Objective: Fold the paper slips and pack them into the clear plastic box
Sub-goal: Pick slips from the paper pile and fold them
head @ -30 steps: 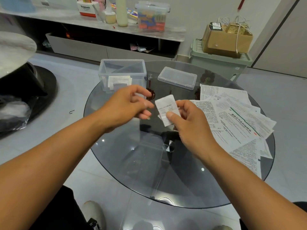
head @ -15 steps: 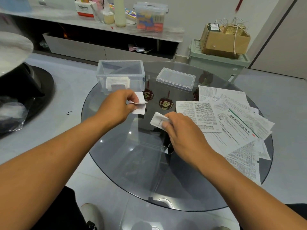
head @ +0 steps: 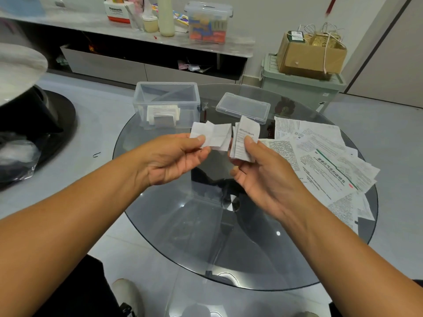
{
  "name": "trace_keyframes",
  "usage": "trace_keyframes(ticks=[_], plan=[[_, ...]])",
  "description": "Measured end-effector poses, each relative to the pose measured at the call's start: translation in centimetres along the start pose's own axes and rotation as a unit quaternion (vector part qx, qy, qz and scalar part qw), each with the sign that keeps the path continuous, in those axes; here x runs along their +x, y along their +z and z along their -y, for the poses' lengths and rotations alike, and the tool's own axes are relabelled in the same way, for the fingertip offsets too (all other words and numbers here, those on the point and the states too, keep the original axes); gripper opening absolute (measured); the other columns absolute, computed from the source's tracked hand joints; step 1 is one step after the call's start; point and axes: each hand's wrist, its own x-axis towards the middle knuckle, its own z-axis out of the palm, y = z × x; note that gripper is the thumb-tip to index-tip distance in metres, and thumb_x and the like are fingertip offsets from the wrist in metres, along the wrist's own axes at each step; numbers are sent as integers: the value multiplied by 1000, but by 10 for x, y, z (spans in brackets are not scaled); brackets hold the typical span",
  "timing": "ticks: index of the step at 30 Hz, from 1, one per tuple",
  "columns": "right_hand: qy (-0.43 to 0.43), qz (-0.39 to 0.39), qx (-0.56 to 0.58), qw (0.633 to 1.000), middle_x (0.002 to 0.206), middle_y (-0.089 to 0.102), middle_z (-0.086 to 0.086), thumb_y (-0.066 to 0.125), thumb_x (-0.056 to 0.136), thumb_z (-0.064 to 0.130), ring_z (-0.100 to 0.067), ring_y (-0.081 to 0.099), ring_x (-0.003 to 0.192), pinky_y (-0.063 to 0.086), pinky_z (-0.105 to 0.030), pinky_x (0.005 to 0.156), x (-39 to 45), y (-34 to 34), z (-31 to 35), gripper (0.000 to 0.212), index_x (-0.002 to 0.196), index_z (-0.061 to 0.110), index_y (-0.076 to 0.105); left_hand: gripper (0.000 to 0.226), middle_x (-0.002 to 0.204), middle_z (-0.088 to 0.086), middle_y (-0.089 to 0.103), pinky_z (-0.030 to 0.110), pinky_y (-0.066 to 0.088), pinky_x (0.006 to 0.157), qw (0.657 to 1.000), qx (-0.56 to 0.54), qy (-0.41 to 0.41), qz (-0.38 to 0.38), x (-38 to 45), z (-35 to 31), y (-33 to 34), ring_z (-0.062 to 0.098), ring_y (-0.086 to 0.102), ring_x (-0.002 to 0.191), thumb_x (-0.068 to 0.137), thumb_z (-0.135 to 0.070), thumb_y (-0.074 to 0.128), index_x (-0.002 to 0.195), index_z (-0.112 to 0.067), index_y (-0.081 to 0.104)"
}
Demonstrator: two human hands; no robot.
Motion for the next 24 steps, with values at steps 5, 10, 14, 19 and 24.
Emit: trace_keyframes(ticks=[5, 10, 14, 19, 24], plan=[[-8, 24, -31, 999, 112, 77, -2, 51, 106, 24, -14, 71, 97, 49, -29, 80, -2, -3, -1, 22, 117, 18, 69, 22, 102, 13, 72, 23, 61, 69, 995, 98, 19, -8, -2, 8, 3, 11, 68, 72, 97, -6, 61, 119, -4, 63], [-45, -26, -140, 989, 104, 78, -1, 54, 106, 25, -12, 69, 92, 50, -32, 87, -2, 0, -10, 22, 116, 18, 73, 13, 104, 14, 76, 29, 62, 80, 968, 234, 91, -15, -8, 22, 19, 20, 75, 90, 95, -6, 66, 106, -5, 60], [-66, -48, -197, 977, 99, 79, -1, 58, 104, 26, -6, 72, 82, 53, -21, 71, -3, -1, -12, 20, 113, 17, 74, 21, 100, 11, 78, 32, 62, 83, 945, 301, 125, 9, -15, 28, 23, 24, 76, 94, 93, -7, 69, 111, 0, 60], [-105, -65, -217, 968, 105, 79, 2, 67, 99, 18, -14, 76, 96, 58, -27, 81, -2, -4, -13, 18, 116, 18, 71, 19, 111, 6, 76, 33, 60, 91, 929, 348, 122, 29, -17, 23, 23, 19, 74, 102, 104, -13, 51, 116, -3, 62], [-98, 11, -142, 985, 118, 76, -5, 68, 95, 5, -21, 73, 111, 57, -36, 96, -1, -5, -13, 38, 131, 15, 62, 53, 121, 9, 72, 41, 56, 96, 962, 257, 51, 74, -16, 22, 23, 24, 70, 112, 100, -57, 39, 130, -20, 64]])
